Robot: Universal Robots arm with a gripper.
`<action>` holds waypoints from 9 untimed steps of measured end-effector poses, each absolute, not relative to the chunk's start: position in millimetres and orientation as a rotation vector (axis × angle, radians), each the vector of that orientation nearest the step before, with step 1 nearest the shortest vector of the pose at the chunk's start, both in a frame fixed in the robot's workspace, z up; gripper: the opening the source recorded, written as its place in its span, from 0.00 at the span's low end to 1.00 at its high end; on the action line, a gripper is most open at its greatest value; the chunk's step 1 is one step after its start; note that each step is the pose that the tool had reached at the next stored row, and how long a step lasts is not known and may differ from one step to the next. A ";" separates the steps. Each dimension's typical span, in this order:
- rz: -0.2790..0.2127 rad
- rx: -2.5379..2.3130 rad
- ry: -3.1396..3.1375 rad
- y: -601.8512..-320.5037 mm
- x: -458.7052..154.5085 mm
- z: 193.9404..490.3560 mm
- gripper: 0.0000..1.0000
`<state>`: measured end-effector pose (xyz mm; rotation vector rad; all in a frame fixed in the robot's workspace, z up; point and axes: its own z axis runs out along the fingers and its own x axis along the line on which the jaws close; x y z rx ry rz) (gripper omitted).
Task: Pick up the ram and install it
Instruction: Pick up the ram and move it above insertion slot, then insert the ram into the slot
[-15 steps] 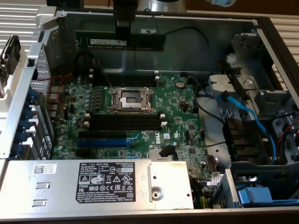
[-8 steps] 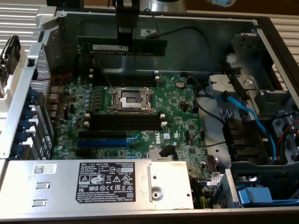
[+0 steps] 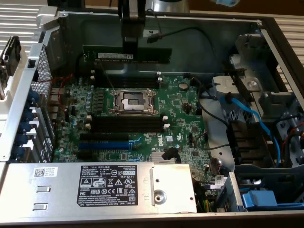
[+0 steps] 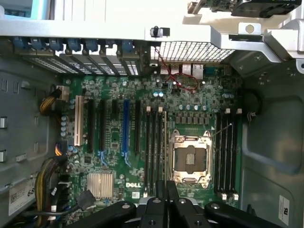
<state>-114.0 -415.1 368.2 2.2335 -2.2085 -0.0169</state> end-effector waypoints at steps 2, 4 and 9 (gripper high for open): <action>-0.017 2.234 -2.209 -415.1 -113.4 365.1 0.12; -0.017 2.233 -2.209 -415.1 -113.2 363.8 0.12; -0.017 2.233 -2.209 -415.1 -113.2 363.7 0.12</action>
